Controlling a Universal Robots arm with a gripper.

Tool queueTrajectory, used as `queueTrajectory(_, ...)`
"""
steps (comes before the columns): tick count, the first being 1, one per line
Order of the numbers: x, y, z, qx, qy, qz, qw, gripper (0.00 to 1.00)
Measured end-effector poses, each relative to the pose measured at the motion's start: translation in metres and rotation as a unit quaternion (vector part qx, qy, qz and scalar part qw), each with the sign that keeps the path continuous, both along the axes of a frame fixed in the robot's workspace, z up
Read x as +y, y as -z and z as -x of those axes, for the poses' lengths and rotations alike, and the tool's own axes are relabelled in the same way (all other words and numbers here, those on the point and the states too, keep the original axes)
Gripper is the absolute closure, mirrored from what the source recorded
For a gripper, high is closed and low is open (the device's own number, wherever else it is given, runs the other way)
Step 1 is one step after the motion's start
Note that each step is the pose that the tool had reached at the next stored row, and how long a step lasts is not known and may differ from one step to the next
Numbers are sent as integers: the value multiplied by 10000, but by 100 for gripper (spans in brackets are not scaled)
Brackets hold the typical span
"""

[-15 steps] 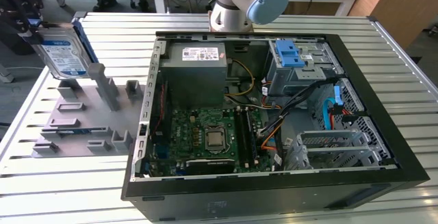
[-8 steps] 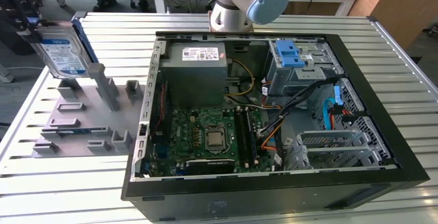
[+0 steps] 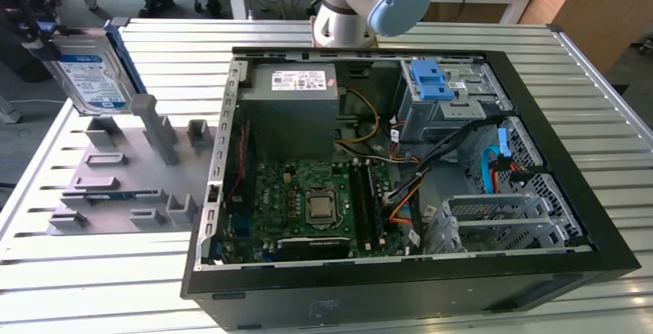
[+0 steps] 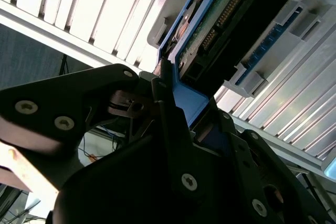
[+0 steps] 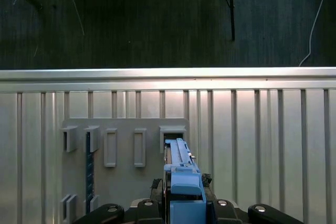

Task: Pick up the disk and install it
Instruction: 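Pick up the disk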

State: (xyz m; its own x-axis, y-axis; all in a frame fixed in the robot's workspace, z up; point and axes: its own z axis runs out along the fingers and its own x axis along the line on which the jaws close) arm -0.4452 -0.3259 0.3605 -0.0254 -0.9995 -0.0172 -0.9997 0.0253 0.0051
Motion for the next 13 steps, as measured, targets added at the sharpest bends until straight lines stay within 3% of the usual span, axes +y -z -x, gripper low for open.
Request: queueTrajectory(13,0,-88,0,0,0,0,10000,64)
